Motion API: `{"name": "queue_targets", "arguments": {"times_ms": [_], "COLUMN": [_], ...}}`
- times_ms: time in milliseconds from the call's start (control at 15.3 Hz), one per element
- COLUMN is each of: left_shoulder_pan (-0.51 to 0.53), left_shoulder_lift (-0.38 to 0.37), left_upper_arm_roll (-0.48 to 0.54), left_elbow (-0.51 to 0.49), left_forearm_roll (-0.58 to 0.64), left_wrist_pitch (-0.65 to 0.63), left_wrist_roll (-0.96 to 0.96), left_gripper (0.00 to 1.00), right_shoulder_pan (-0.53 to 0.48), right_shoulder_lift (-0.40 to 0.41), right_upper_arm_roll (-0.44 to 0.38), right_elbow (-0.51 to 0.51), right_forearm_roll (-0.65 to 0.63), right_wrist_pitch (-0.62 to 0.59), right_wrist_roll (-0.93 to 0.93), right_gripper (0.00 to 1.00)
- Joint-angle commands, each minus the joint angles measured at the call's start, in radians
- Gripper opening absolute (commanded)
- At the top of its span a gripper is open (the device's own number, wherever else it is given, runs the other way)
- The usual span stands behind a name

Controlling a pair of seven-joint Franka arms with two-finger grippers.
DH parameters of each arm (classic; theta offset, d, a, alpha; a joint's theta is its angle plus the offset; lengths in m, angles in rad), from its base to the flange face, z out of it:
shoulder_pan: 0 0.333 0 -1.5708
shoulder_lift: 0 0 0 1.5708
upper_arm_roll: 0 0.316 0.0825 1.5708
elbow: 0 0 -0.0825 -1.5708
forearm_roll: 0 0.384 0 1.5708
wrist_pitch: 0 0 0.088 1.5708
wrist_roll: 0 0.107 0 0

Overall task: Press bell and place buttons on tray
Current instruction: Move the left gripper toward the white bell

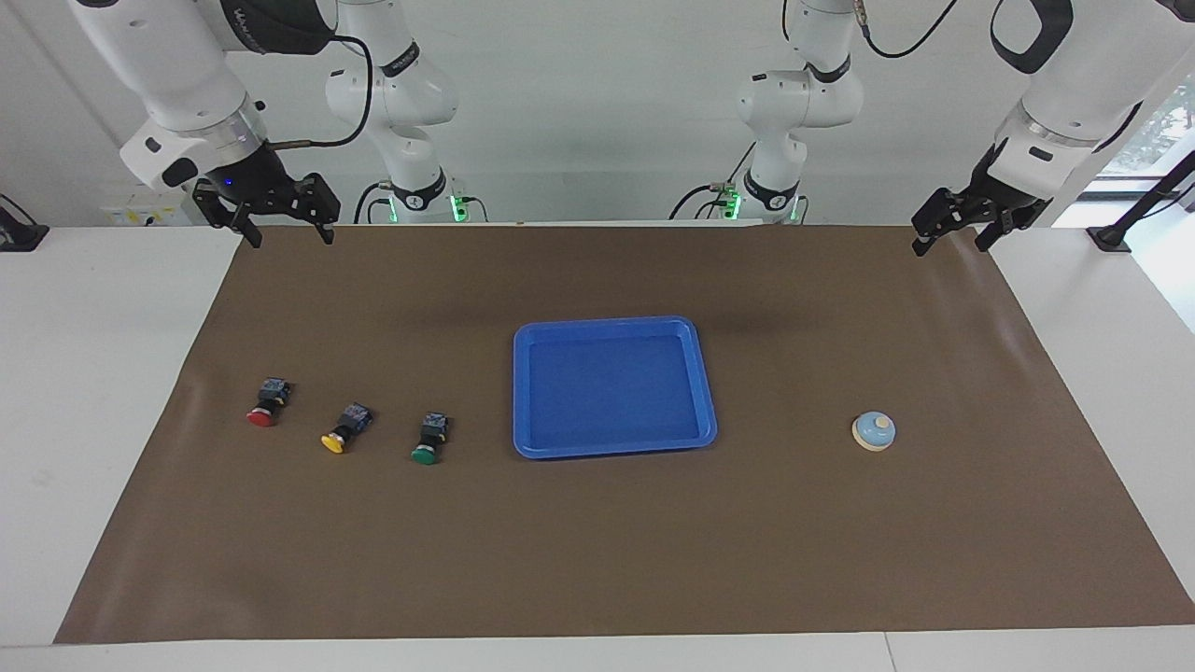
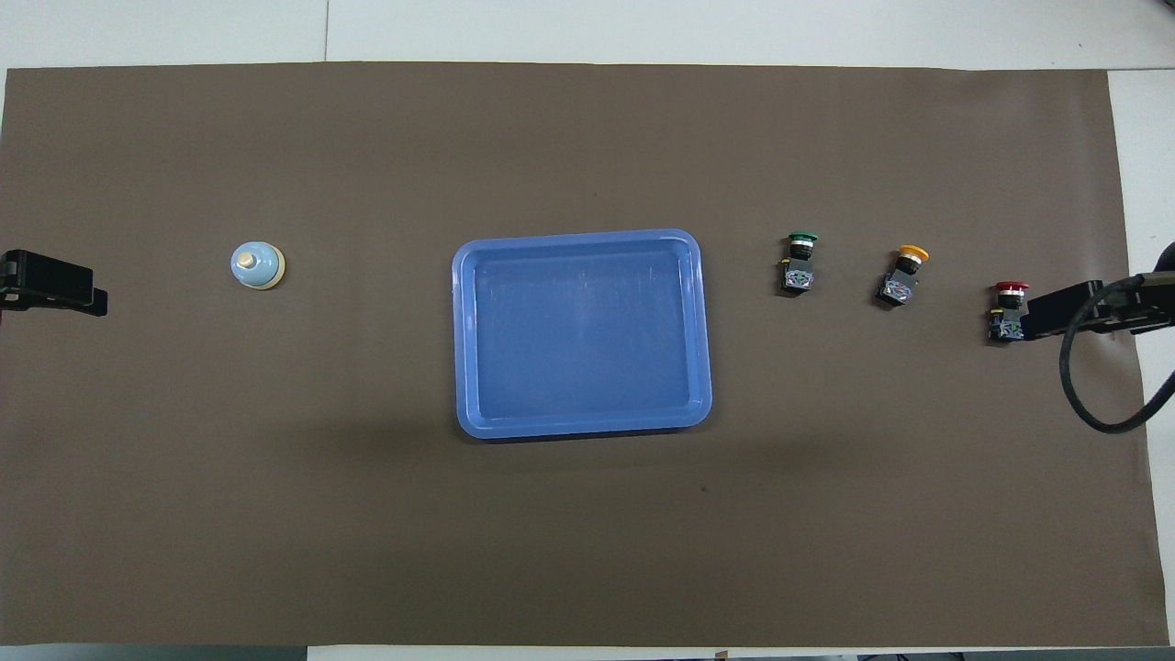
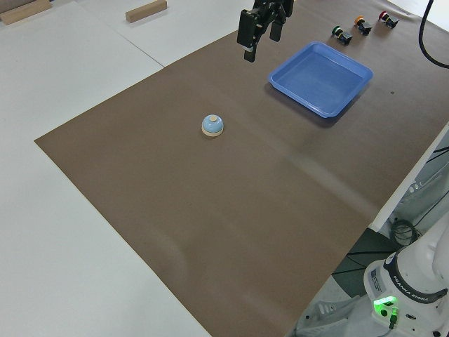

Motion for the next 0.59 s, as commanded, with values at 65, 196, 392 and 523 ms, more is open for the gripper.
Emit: {"name": "queue_targets", "arguments": {"times_ms": [65, 196, 392, 523], "left_shoulder_pan": [-0.01, -0.012, -0.01, 0.0], "left_shoulder_lift": [-0.009, -0.008, -0.035, 0.012], "left_upper_arm_roll": [0.003, 0.004, 0.003, 0.003], "left_elbow": [-0.004, -0.006, -0.143, -0.176], "left_forearm_roll": [0.006, 0.006, 0.006, 0.006], "left_wrist_pitch": [0.008, 0.026, 0.225, 0.305], "left_wrist_roll": [0.003, 0.001, 0.012, 0.014], "left_gripper": [1.0, 1.0, 0.44, 0.02], "right_shoulder_pan": [-0.018, -0.018, -0.018, -0.018], "right_shoulder_lift": [-0.01, -0.01, -0.01, -0.01], "right_upper_arm_roll": [0.012, 0.013, 0.012, 0.012], "right_elbow": [-0.007, -0.007, -0.008, -0.007], "right_forearm_roll": [0.0, 0.0, 0.0, 0.0], "right_wrist_pitch": [-0.003, -0.003, -0.003, -0.003], "right_wrist_roll": [-0.022, -0.02, -0.02, -0.02], "right_gripper": [1.0, 1.0, 1.0, 1.0]}}
